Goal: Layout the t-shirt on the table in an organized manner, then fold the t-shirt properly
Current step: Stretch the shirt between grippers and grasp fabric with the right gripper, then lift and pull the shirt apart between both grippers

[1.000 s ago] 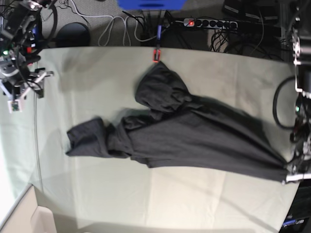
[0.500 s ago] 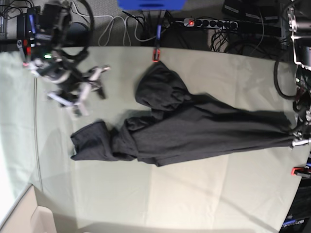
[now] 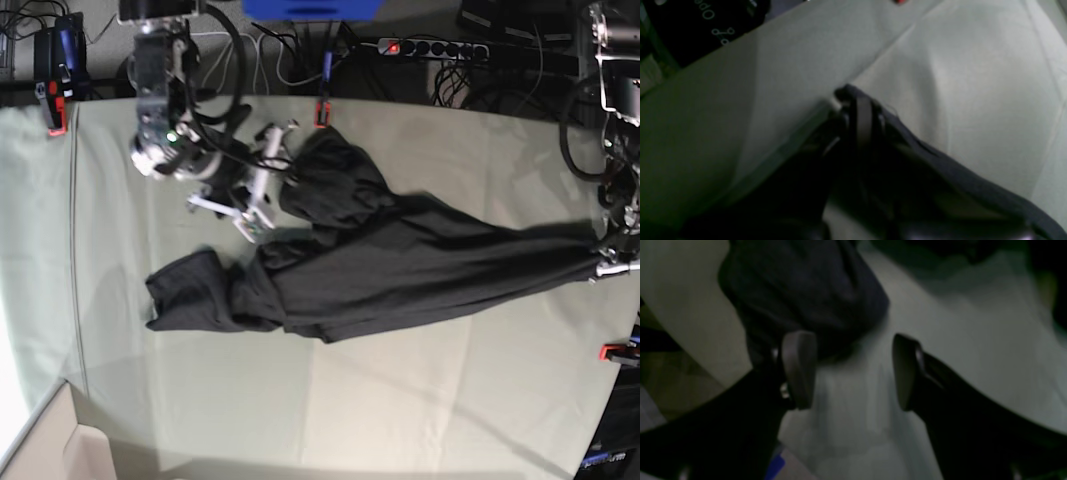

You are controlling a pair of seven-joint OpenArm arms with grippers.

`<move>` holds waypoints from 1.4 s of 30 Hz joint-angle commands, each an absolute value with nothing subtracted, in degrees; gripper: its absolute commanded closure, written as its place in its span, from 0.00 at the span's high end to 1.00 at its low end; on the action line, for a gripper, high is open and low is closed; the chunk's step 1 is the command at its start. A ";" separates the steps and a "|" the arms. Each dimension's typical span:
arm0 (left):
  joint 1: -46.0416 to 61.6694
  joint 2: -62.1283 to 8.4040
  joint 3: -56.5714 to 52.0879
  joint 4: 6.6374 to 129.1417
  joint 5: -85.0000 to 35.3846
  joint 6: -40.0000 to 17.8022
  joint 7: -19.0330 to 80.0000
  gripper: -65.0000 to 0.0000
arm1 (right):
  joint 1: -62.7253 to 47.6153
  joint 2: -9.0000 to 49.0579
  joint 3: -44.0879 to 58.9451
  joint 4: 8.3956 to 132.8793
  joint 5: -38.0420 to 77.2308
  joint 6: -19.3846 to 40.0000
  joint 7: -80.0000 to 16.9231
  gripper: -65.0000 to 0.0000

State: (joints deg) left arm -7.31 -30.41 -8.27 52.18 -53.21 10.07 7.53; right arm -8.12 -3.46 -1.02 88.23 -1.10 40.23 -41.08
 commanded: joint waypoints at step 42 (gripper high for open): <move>-1.45 -31.60 -20.62 75.65 -53.58 10.33 6.11 0.01 | -9.10 1.71 34.24 115.56 -0.04 40.00 -39.69 0.00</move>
State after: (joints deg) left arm -0.38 -29.80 -19.90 74.41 -53.41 10.57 7.64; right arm -9.61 0.80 33.76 114.54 -0.19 40.71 -40.69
